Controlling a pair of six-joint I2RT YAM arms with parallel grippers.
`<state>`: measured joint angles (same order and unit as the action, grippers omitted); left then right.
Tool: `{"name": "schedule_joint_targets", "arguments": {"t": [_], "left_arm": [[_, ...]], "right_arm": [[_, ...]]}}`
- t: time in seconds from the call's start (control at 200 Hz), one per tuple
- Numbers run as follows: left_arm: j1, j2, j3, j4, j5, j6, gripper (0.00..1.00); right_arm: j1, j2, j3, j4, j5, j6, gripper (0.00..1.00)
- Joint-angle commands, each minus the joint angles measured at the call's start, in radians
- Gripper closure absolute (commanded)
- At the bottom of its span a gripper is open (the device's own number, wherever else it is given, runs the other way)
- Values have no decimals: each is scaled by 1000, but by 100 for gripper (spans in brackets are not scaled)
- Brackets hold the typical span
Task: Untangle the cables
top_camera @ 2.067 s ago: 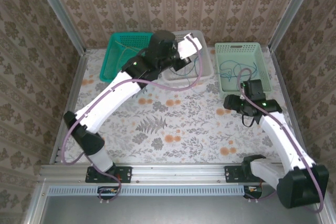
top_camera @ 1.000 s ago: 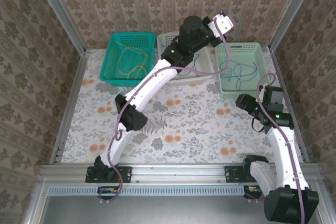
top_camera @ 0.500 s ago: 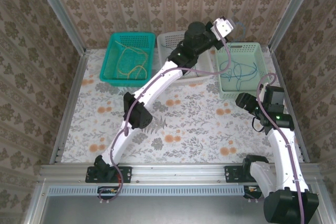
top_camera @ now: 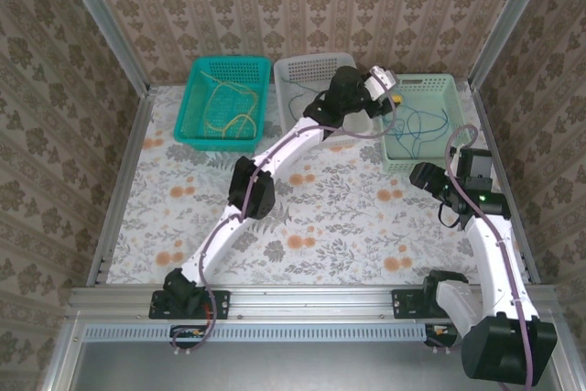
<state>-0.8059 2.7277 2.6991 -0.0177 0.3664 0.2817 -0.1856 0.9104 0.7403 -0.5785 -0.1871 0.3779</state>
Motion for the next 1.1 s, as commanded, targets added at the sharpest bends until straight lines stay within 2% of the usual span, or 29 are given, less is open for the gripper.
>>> {"name": "schedule_joint_targets", "arguments": {"t": [0.0, 0.08, 0.315, 0.465, 0.645, 0.735, 0.8, 0.905, 1.025, 1.095], "left_arm": [[-34, -34, 22, -30, 59, 17, 20], [-45, -55, 22, -58, 15, 19, 0], [-51, -238, -68, -238, -293, 28, 0], [-29, -383, -157, -379, -427, -15, 0], [-15, -669, -589, -261, -561, -19, 0], [24, -797, -792, -230, -527, -128, 0], [63, -907, -967, -178, -496, -211, 0], [116, -1083, -1255, -76, -533, -274, 0], [176, -1267, -1474, -102, -610, -307, 0], [214, -1361, -1581, -135, -649, -342, 0]], "right_arm": [[-3, 32, 30, 35, 16, 15, 21], [-3, 79, 54, 35, 40, -6, 21], [-3, 221, 188, 72, 76, -27, 21], [1, 331, 327, 47, 56, -34, 21], [39, 457, 467, -20, 60, -80, 21], [73, 473, 488, -16, 60, -86, 21], [109, 468, 470, 27, 57, -117, 16], [159, 451, 429, 121, 104, -172, 10], [163, 473, 407, 223, 103, -180, 9], [163, 569, 462, 195, 109, -168, 12]]}}
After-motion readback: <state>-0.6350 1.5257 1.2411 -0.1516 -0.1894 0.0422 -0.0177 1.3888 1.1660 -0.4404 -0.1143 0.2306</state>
